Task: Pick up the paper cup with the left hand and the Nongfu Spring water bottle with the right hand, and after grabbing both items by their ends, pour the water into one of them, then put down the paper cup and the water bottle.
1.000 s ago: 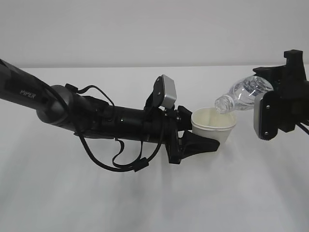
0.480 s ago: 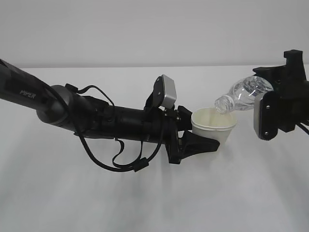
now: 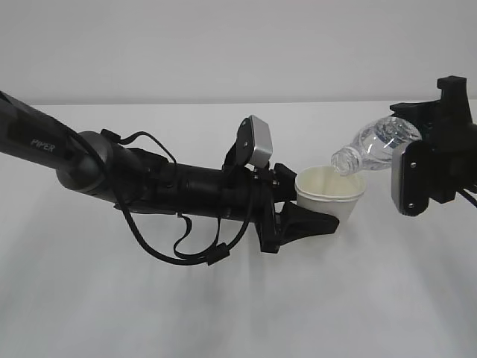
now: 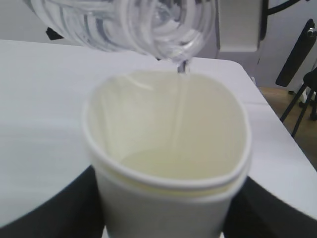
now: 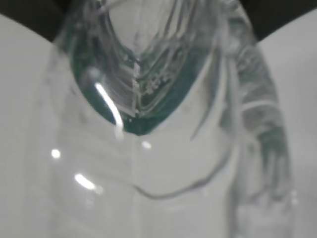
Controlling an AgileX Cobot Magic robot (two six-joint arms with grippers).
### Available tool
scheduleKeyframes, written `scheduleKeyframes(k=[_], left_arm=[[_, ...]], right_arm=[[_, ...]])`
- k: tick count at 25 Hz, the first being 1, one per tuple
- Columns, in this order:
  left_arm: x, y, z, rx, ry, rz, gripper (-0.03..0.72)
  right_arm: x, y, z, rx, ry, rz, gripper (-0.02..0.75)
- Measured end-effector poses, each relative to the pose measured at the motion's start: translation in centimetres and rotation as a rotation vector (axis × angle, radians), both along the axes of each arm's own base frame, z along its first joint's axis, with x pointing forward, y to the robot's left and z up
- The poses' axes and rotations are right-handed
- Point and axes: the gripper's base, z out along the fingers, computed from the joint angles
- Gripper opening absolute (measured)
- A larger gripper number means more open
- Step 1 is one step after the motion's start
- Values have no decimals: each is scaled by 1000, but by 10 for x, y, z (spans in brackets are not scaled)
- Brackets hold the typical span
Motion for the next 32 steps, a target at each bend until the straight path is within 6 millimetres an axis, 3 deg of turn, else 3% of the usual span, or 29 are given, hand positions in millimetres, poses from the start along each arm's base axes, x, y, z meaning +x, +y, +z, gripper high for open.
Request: scheduleKeyframes(k=[32], left_arm=[[-1,0,0,4,-3,-7,452]], right_arm=[[1,0,0,-18,7,7,409]])
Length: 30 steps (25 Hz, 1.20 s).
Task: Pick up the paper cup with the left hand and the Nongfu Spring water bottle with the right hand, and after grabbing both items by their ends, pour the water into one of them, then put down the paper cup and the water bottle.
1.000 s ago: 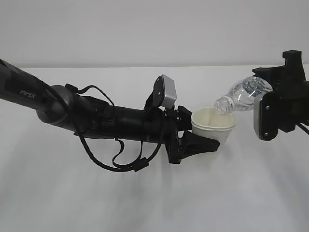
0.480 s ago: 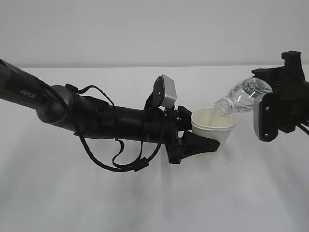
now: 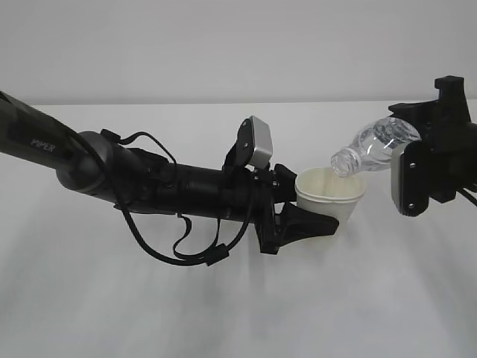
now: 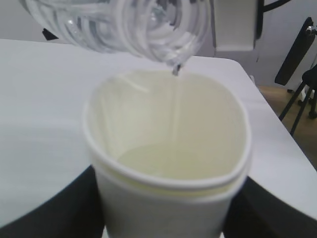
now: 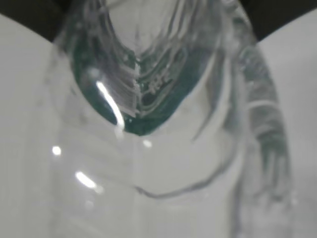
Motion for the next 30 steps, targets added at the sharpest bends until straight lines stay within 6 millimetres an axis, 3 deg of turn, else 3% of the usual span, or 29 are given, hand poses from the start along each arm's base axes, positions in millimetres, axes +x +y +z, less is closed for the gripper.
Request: scheduleKeyframes(k=[30], left_arm=[[0,0,0,3,-1,-1,452]], right_arm=[[0,0,0,-12,-4,3,409]])
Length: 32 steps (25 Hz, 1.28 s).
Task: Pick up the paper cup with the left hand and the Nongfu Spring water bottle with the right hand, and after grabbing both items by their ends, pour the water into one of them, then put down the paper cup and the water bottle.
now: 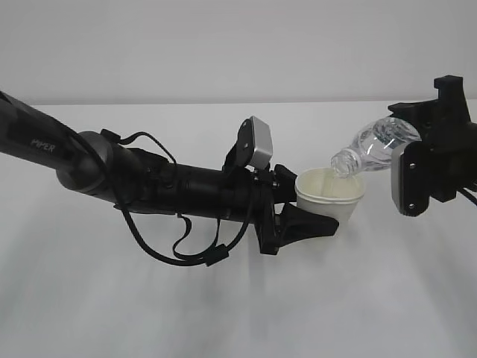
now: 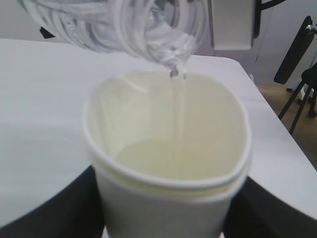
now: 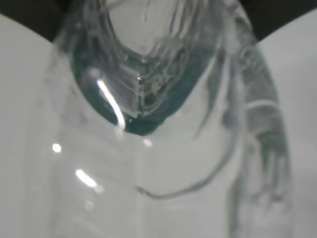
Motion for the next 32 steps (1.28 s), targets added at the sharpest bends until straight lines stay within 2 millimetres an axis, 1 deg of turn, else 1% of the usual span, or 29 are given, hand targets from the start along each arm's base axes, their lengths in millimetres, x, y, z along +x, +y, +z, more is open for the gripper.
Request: scheduleKeyframes(k=[32], left_arm=[[0,0,0,2,-2,-4,452]], right_arm=[[0,0,-1,-32,-2,12,409]])
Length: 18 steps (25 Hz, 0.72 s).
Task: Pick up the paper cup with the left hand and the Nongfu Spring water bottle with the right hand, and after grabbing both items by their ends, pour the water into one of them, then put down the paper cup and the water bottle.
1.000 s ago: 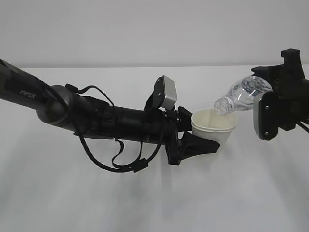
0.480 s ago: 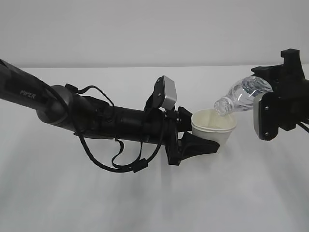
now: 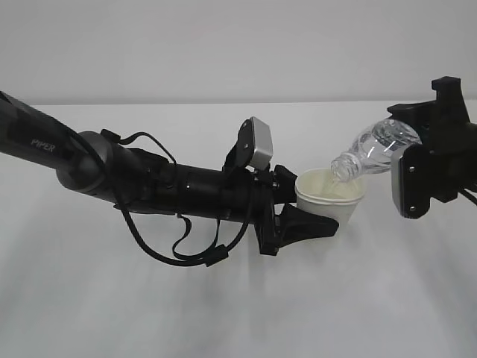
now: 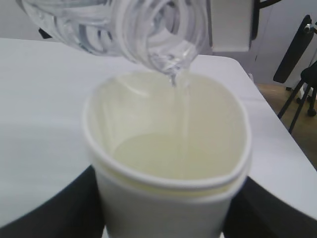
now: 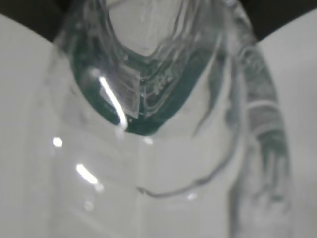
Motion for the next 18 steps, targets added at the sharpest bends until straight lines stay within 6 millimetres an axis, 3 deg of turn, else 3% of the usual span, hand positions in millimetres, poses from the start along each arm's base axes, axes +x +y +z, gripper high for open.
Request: scheduleKeyframes(k=[18], left_arm=[[0,0,0,3,-1,-2,451]], right_arm=[[0,0,0,-5,1,1,409]])
